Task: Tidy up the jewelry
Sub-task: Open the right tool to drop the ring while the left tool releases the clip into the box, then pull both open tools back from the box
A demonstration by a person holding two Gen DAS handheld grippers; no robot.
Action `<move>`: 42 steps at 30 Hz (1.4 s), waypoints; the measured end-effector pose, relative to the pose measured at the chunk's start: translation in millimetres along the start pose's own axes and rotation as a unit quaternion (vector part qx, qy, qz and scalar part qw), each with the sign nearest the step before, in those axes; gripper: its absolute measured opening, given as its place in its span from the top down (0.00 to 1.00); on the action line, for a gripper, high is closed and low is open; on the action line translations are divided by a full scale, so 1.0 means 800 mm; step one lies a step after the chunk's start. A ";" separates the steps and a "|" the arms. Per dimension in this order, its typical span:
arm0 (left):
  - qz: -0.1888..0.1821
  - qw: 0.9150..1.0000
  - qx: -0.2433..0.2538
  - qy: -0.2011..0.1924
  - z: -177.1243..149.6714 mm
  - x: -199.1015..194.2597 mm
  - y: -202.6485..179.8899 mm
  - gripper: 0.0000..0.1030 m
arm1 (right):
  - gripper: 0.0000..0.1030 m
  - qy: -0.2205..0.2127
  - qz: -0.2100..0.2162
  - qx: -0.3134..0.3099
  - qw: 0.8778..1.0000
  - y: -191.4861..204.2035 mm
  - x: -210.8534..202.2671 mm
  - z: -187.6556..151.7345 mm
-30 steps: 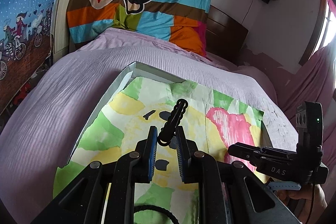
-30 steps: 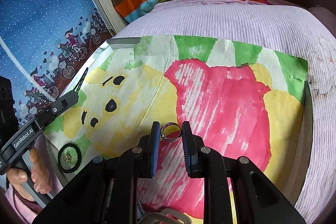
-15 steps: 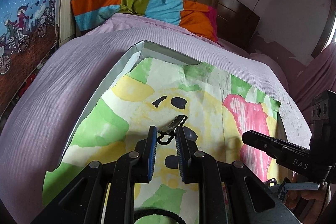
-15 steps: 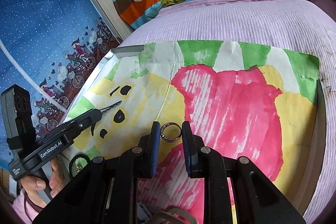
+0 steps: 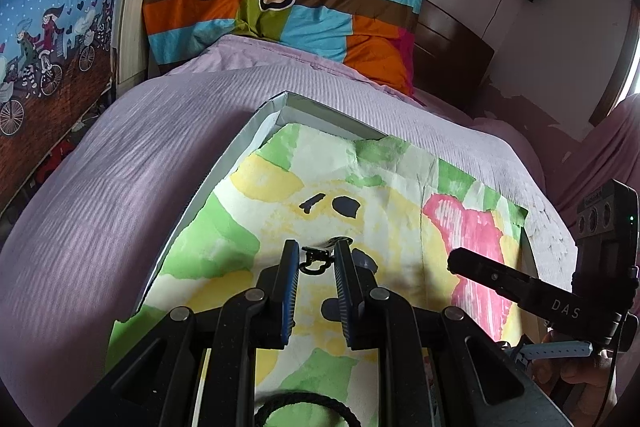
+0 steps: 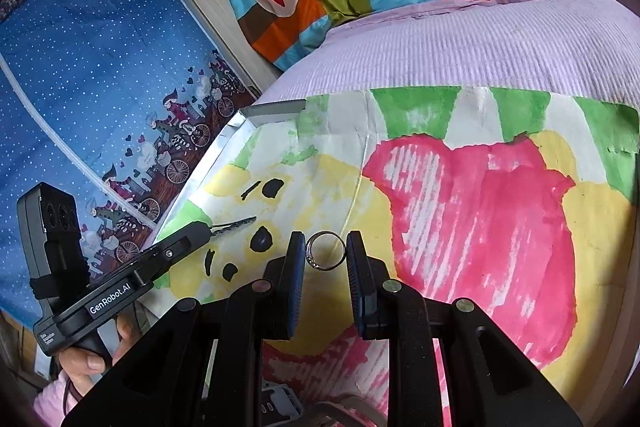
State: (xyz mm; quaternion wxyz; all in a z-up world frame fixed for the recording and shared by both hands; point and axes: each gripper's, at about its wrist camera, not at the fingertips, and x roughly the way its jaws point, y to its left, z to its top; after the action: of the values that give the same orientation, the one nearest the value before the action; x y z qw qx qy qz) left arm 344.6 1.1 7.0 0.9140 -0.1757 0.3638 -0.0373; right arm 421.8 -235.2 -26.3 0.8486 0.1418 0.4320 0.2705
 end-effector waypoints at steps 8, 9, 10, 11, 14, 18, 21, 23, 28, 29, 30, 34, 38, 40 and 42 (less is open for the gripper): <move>0.000 1.000 -0.001 -0.002 -0.001 -0.002 0.000 0.84 | 0.81 -0.021 0.030 0.010 0.999 0.000 -0.002 0.000; 0.000 1.000 -0.001 -0.001 -0.001 -0.002 0.000 0.84 | 0.81 -0.023 0.029 0.012 0.999 -0.001 -0.003 0.000; 0.000 1.000 0.000 -0.002 -0.001 -0.003 0.000 0.84 | 0.81 -0.027 0.029 0.013 0.999 -0.003 -0.004 -0.001; 0.001 1.000 0.000 -0.003 -0.001 -0.003 0.000 0.84 | 0.81 -0.030 0.032 0.015 0.999 -0.004 -0.005 -0.001; 0.001 1.000 0.001 -0.005 -0.002 -0.006 0.000 0.84 | 0.79 -0.036 0.032 0.016 0.999 -0.006 -0.009 -0.003; -0.001 1.000 0.001 -0.008 -0.001 -0.014 0.000 0.84 | 0.71 -0.047 0.036 0.015 0.998 -0.007 -0.014 -0.007; -0.001 1.000 0.006 -0.009 -0.002 -0.021 -0.001 0.84 | 0.71 -0.053 0.021 0.007 0.998 -0.004 -0.019 -0.007; -0.001 1.000 0.010 -0.011 -0.003 -0.026 -0.002 0.84 | 0.71 -0.067 0.011 -0.004 0.998 0.000 -0.027 -0.007; -0.002 1.000 0.013 -0.013 -0.008 -0.035 -0.002 0.84 | 0.71 -0.086 0.003 -0.034 0.996 0.017 -0.049 -0.010; -0.003 1.000 0.014 -0.012 -0.009 -0.037 -0.002 0.84 | 0.71 -0.088 0.008 -0.037 0.995 0.020 -0.054 -0.012; -0.003 1.000 0.014 -0.013 -0.010 -0.039 -0.002 0.84 | 0.71 -0.091 0.015 -0.038 0.995 0.022 -0.060 -0.014; -0.004 1.000 0.015 -0.011 -0.015 -0.047 -0.003 0.84 | 0.71 -0.101 0.046 -0.044 0.993 0.034 -0.078 -0.025; -0.004 1.000 0.018 -0.013 -0.024 -0.055 -0.003 0.84 | 0.71 -0.105 0.045 -0.061 0.992 0.043 -0.083 -0.034; -0.005 1.000 0.018 -0.013 -0.028 -0.057 -0.001 0.84 | 0.71 -0.105 0.053 -0.057 0.991 0.043 -0.085 -0.036; -0.006 1.000 0.019 -0.014 -0.033 -0.062 0.002 0.84 | 0.71 -0.114 0.055 -0.062 0.990 0.048 -0.093 -0.043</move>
State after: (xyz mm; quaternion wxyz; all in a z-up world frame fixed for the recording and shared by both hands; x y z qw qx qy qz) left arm 290.7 4.7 20.8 0.9218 -0.1616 0.3493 -0.0476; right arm 345.4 -246.6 20.8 0.8832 0.1420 0.3065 0.3255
